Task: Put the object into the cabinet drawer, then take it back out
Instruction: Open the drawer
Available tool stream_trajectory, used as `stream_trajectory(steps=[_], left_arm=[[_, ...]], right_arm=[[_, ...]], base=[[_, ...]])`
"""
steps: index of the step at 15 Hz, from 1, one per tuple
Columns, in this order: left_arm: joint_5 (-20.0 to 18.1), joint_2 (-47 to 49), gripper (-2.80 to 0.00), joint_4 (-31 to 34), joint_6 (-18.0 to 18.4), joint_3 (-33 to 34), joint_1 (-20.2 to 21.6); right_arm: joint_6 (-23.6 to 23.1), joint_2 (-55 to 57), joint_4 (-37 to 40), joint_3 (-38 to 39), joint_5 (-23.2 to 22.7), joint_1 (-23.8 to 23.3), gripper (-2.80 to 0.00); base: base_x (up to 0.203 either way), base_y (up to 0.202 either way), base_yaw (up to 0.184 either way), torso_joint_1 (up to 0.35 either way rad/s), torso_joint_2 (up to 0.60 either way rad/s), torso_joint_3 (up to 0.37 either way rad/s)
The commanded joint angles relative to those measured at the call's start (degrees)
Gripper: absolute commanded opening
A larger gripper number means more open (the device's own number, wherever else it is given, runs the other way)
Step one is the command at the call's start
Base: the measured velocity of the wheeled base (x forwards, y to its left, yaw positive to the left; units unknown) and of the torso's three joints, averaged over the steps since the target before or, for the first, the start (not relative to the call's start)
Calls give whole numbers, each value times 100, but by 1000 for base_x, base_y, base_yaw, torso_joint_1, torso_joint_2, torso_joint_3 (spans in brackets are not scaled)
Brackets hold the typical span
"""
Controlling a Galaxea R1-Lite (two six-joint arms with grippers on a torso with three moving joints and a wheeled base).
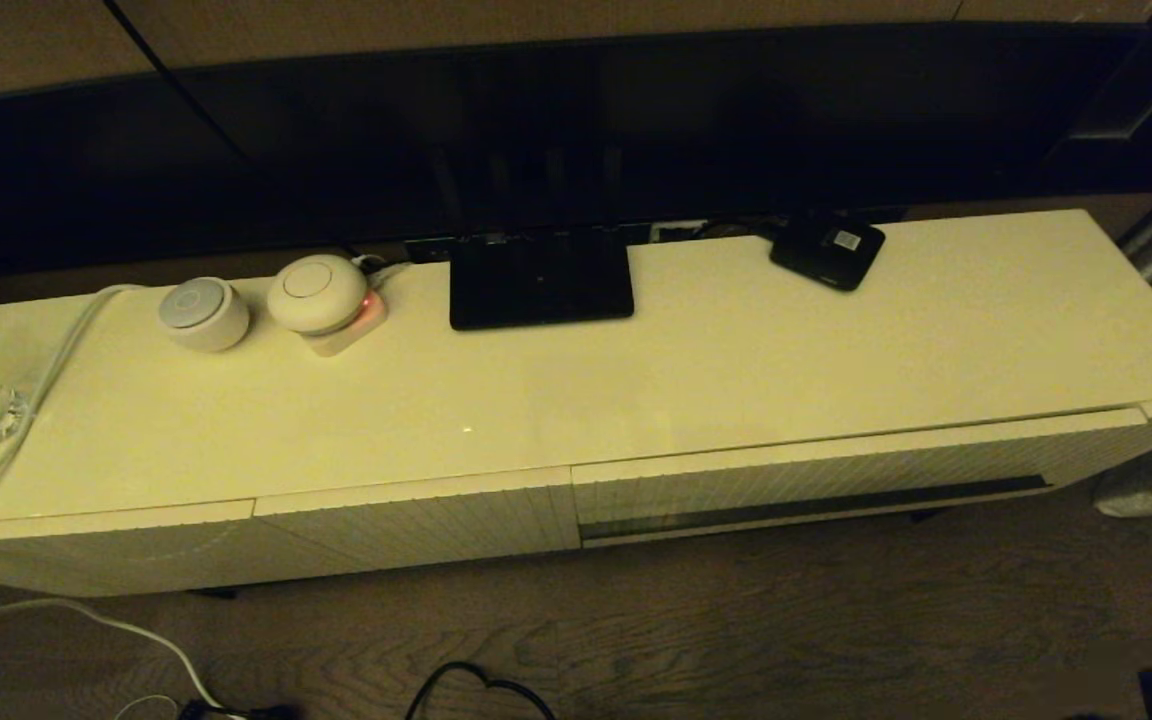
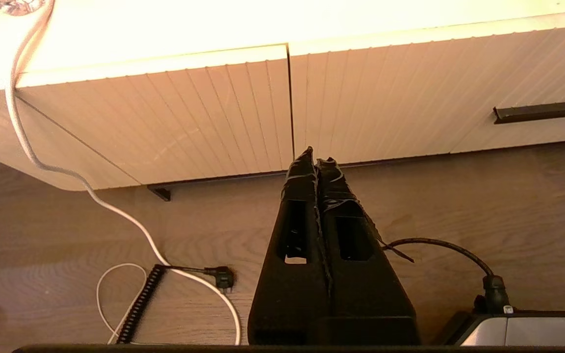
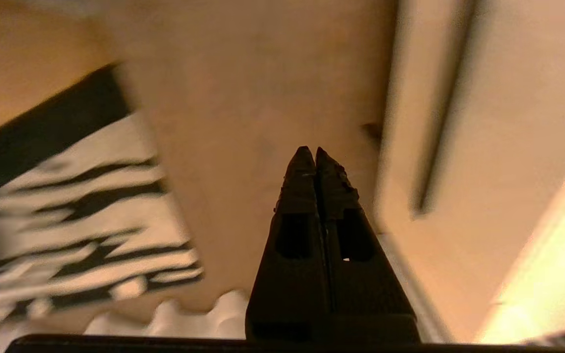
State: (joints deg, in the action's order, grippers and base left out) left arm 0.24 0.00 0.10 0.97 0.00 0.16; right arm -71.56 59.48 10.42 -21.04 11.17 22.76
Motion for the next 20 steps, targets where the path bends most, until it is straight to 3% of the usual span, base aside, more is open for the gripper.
stream_trajectory(steps=[1,3,7,8,12,14,20], left_arm=[[2,0,-280,-1,0,18,2],[2,0,-280,-1,0,18,2],[2,0,-280,-1,0,18,2],[2,0,-280,-1,0,18,2],[-5,0,-280,-1,0,18,2],[2,0,-280,-1,0,18,2],[2,0,-280,-1,0,18,2]], right_arm=[[-45,-552,216,278,-46,9,-280],[-49,-227,-58,466,-200,-6,-280],[-16,1032,-1532,811,-404,-32,-280],[-8,1359,-1887,857,-436,-37,0],[7,2508,-2600,675,-582,-27,0],[-17,2871,-2672,322,-869,39,0],[-78,3593,-2731,-242,-1002,202,0]], base=[[0,0,0,0,0,0],[0,0,0,0,0,0],[0,0,0,0,0,0],[0,0,0,0,0,0],[0,0,0,0,0,0],[0,0,0,0,0,0],[0,0,0,0,0,0]])
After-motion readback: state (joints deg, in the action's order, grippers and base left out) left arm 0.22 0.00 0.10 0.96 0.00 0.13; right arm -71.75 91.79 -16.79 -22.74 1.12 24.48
